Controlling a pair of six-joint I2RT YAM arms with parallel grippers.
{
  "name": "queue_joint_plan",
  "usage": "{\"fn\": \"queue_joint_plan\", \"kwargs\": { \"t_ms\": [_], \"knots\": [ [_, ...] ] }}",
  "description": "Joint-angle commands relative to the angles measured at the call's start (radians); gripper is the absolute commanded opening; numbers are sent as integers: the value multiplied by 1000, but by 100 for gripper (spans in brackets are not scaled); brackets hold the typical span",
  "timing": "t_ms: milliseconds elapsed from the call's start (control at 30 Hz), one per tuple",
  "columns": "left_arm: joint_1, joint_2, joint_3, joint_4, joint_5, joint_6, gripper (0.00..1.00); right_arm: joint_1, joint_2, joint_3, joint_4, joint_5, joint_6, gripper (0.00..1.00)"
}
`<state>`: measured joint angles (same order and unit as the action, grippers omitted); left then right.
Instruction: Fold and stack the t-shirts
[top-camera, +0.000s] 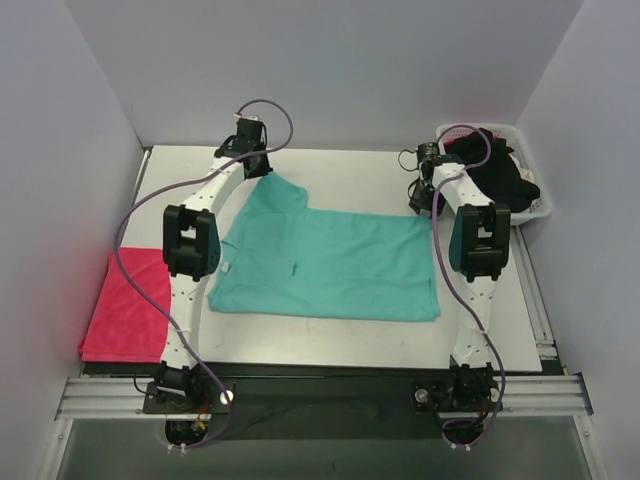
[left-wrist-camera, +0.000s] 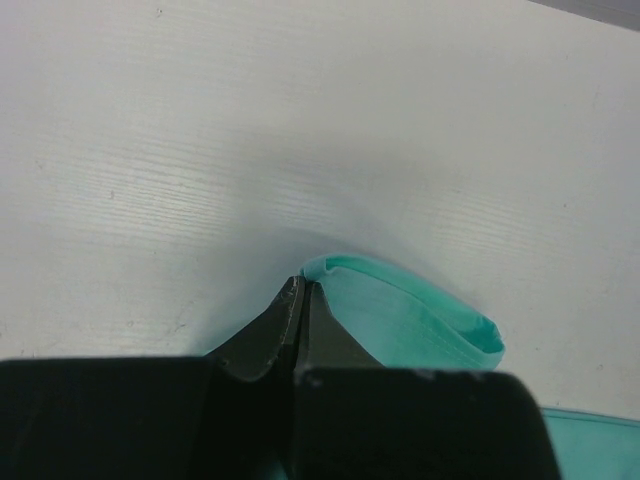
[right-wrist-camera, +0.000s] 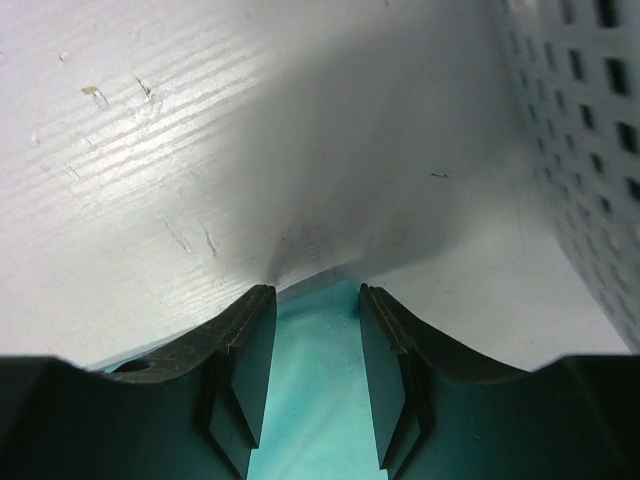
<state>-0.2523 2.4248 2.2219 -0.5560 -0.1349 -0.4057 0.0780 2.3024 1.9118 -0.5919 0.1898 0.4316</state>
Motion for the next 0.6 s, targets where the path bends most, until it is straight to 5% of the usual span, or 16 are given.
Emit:
{"fn": "queue_joint_plan", "kwargs": {
  "t_ms": [0, 300, 367, 500, 567],
  "knots": [
    [13, -84, 2, 39, -14, 8, 0, -6, 28, 47, -88, -33, -11, 39],
    [19, -95, 1, 39, -14, 8, 0, -4, 32, 32, -151, -35, 35, 36],
    [21, -96, 2, 39, -17, 8, 0, -4, 35, 32, -160, -33, 35, 29],
    [25, -99, -4, 39, -23, 5, 0, -4, 42, 47, -164, -15, 38, 0],
    [25, -101, -4, 39, -22, 7, 0, -4, 38, 59, -166, 2, 33, 0]
  ]
}}
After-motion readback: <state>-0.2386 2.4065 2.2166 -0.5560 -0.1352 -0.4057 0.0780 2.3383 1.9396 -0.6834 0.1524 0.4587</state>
